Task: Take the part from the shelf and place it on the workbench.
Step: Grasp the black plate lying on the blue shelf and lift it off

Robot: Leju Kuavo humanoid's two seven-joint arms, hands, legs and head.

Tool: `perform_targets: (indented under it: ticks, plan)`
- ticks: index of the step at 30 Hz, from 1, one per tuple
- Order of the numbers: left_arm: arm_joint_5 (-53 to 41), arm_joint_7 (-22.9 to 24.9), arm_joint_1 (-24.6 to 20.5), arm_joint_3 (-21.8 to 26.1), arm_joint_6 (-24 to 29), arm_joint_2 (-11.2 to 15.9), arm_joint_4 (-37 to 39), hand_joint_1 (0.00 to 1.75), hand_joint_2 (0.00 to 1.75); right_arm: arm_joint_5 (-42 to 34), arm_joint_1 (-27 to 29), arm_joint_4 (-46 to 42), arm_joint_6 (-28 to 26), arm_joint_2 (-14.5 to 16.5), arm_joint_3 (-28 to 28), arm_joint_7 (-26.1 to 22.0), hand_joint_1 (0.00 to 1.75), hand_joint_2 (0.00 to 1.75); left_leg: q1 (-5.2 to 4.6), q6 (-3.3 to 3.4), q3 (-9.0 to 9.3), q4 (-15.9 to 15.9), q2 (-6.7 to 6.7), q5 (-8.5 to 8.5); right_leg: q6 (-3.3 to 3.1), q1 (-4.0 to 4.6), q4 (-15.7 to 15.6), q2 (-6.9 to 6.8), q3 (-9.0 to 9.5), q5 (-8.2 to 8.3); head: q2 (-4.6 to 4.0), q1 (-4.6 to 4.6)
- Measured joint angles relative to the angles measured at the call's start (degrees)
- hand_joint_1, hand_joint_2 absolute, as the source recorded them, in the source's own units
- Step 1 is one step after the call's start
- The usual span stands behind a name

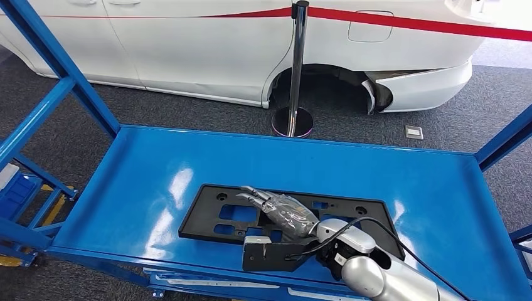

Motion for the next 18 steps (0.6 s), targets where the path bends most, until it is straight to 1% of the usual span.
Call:
perform_targets:
  ticks: [7,13,18]
  plan:
    - [0.0,0.3,0.0,0.0,0.0,0.0,0.0,0.0,0.0,1.6,-0.7,0.0,0.1,0.0,1.4,0.5,0.0,1.75,0.0,0.0,0.0,0.0,0.0,0.0,0.0,0.0,0.0,0.0,0.0,0.0,0.0,0.0]
    - [0.0,0.3,0.0,0.0,0.0,0.0,0.0,0.0,0.0,7.3,-2.3,0.2,1.8,0.1,3.5,4.5,0.0,1.75,0.0,0.0,-0.01,0.0,0.0,0.0,0.0,0.0,0.0,0.0,0.0,0.0,0.0,0.0]
    - [0.0,0.3,0.0,0.0,0.0,0.0,0.0,0.0,0.0,8.4,-2.7,0.7,2.2,0.6,5.2,5.3,0.0,1.75,0.01,0.0,-0.02,0.0,-0.01,0.0,0.0,0.0,0.0,-0.01,-0.01,0.0,0.0,0.0]
